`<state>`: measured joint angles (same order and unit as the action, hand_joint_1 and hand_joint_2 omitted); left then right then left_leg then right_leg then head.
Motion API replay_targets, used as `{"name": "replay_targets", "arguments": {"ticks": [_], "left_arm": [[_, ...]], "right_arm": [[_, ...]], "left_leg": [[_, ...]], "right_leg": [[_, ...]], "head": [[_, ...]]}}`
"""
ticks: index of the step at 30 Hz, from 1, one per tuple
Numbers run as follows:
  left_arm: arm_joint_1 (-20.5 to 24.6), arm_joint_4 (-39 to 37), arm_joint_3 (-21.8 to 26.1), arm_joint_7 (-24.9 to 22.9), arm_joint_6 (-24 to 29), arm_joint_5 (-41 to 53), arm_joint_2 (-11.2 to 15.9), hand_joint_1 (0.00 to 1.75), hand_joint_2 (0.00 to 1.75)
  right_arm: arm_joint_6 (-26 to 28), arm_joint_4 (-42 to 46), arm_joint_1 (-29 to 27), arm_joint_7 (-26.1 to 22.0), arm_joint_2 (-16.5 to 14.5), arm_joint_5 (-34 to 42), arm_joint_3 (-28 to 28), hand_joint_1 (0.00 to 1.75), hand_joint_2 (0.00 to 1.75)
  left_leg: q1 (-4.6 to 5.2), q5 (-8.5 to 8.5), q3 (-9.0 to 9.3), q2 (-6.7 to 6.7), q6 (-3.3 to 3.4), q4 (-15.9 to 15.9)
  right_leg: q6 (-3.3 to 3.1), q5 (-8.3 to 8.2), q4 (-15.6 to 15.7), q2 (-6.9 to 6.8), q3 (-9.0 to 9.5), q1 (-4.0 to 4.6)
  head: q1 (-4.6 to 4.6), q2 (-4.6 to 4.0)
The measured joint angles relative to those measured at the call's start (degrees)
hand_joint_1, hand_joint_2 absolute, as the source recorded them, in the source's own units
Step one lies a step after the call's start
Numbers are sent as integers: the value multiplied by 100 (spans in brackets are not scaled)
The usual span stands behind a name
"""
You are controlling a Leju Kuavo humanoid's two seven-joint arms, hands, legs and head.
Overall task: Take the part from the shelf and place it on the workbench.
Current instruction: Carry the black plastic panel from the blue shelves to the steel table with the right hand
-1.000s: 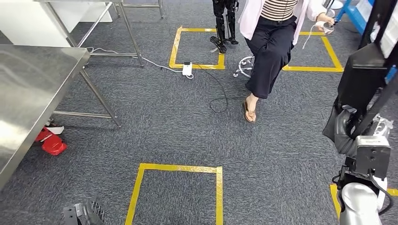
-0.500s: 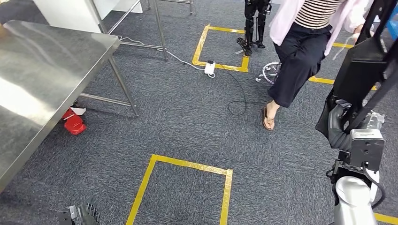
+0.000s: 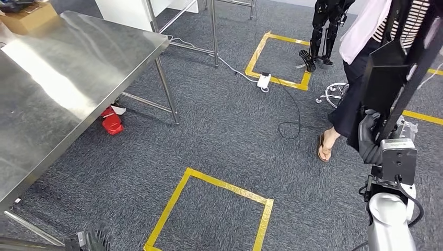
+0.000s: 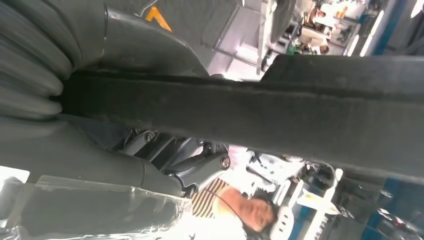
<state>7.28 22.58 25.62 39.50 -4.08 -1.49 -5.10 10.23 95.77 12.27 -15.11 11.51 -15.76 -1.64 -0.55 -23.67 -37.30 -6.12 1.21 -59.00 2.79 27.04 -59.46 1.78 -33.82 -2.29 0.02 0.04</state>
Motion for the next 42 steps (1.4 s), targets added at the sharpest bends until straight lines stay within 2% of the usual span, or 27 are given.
{"name": "replay_targets", "arguments": {"ticks": [1, 3, 5, 6, 7, 8, 9, 11, 12, 14, 15, 18, 19, 29, 42], "left_arm": [[-9, 1, 12, 0, 14, 22, 2, 0, 0], [0, 2, 21, 0, 37, 62, 3, 0, 0], [11, 1, 22, 0, 67, 109, 0, 0, 0], [11, 1, 23, 0, 93, 136, -2, 0, 0], [11, 1, 23, 0, 131, 167, -3, 0, 0], [11, 3, 23, 0, 178, 194, -4, 0, 0], [12, 10, 24, 0, 228, 219, -3, 0, 0], [24, 37, 31, 0, 304, 252, 16, 0, 0], [32, 49, 37, 0, 333, 258, 27, 0, 0], [45, 60, 58, 0, 390, 257, 43, 0, 0], [46, 61, 67, 0, 419, 255, 42, 0, 0], [55, 61, 86, 0, 465, 258, 25, 0, 0], [58, 61, 91, 0, 467, 258, 19, 0, 0], [56, 60, 107, 0, 396, 264, -8, 0, 0], [57, 57, 113, 0, 438, 433, 17, 0, 0]], "right_arm": [[-14, -10, 15, -1, -3, -4, 9, 157, 175], [-37, -16, 33, -7, 1, 7, 15, 157, 175], [-81, -26, 25, -14, 2, 90, 16, 157, 175], [-107, -33, 21, -17, -1, 142, 19, 157, 175], [-129, -39, 20, -20, -3, 185, 24, 157, 175], [-140, -43, 25, -22, -5, 209, 28, 157, 175], [-144, -45, 33, -25, -5, 219, 32, 157, 175], [-143, -50, 59, -29, -5, 229, 32, 157, 175], [-143, -57, 69, -31, -7, 237, 33, 157, 175], [-151, -69, 84, -33, -13, 256, 42, 157, 175], [-154, -75, 89, -34, -15, 264, 48, 157, 175], [-157, -88, 131, -40, -7, 274, 61, 157, 175], [-157, -90, 143, -40, -4, 275, 66, 157, 175], [-157, -119, 161, -40, 0, 286, 115, 157, 175], [-157, -292, 305, -45, -2, 290, 194, 157, 175]], "left_leg": [[0, -74, -48, 127, -20, -99], [5, -402, -283, 463, -56, -645], [-2, -738, -616, 584, -69, -1402], [-1, -786, -701, 597, -57, -1603], [6, -725, -675, 597, -29, -1583], [21, -569, -531, 597, 15, -1324], [49, -375, -314, 599, 79, -922], [124, -154, 52, 631, 216, -239], [161, -132, 132, 645, 263, -73], [207, -138, 162, 647, 303, 29], [213, -118, 192, 641, 279, 81], [208, -49, 277, 607, 72, 221], [215, -42, 276, 596, 38, 226], [263, -37, 247, 583, 115, 217], [249, -33, 248, 586, 121, 216]], "right_leg": [[-39, -10, 6, -41, 2, 0], [-106, -15, 14, -113, 1, 26], [-141, -9, 13, -188, -4, 69], [-146, -6, 12, -217, -4, 86], [-149, -3, 12, -238, 0, 103], [-154, 0, 13, -251, 9, 119], [-160, 5, 15, -260, 21, 130], [-165, 9, 25, -281, 22, 145], [-161, 7, 33, -292, 14, 141], [-135, -10, 67, -312, 11, 123], [-122, -24, 89, -317, 20, 131], [-142, -48, 189, -313, 88, 167], [-151, -50, 214, -313, 108, 172], [-103, -88, 258, -321, 112, 151], [-96, -93, 259, -320, 105, 150]], "head": [[-13, 0], [-42, 0], [-53, 0], [-55, 0], [-55, 0], [-56, 0], [-55, 0], [-45, 0], [-44, 0], [-51, 0], [-50, 0], [-27, 0], [-24, 0], [-25, 0], [-27, 0]]}}
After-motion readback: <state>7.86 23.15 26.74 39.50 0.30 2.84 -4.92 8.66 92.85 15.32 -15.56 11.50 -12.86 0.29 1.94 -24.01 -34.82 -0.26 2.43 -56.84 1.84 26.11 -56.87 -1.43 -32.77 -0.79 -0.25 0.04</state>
